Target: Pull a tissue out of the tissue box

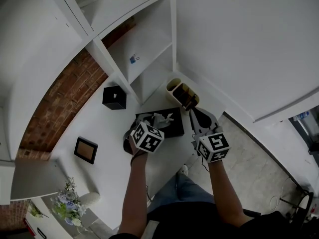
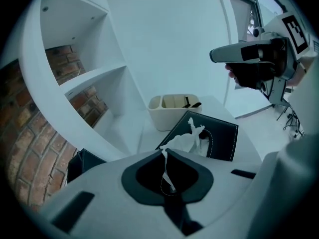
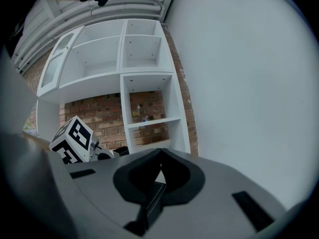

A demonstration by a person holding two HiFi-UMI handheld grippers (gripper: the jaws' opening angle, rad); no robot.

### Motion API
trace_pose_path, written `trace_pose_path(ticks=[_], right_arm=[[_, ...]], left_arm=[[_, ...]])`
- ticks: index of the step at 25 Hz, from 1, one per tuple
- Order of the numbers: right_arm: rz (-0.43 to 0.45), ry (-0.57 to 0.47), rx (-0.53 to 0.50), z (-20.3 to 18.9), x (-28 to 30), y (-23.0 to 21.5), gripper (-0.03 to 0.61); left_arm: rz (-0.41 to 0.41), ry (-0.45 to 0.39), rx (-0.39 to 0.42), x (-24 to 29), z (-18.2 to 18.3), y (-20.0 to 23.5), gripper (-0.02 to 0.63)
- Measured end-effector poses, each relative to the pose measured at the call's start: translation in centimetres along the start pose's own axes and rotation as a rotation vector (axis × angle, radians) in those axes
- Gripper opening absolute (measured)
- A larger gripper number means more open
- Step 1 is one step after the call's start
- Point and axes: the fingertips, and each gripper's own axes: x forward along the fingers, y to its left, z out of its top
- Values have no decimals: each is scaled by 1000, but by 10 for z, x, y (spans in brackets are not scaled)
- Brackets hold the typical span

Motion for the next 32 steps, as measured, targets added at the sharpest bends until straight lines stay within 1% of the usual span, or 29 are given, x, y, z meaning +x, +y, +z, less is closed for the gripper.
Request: trace_pose_path(ticks=[3, 9, 13, 27, 32], right_arm=[[2, 0, 0, 0, 0, 1, -3], [-3, -1, 4, 0, -4, 2, -3], [-5, -1, 4, 0, -5, 4, -3], [-2, -21, -3, 9, -10, 10, -3], [-5, -36, -5, 17, -14, 11, -3]], left_arm=[[11, -25, -13, -4, 3, 2, 9], [67, -125, -19, -25, 26, 14, 9], [100, -177, -12, -40, 39, 22, 9], [186, -313, 17, -91, 81, 40, 9], [207, -363, 7, -109, 91, 42, 9]])
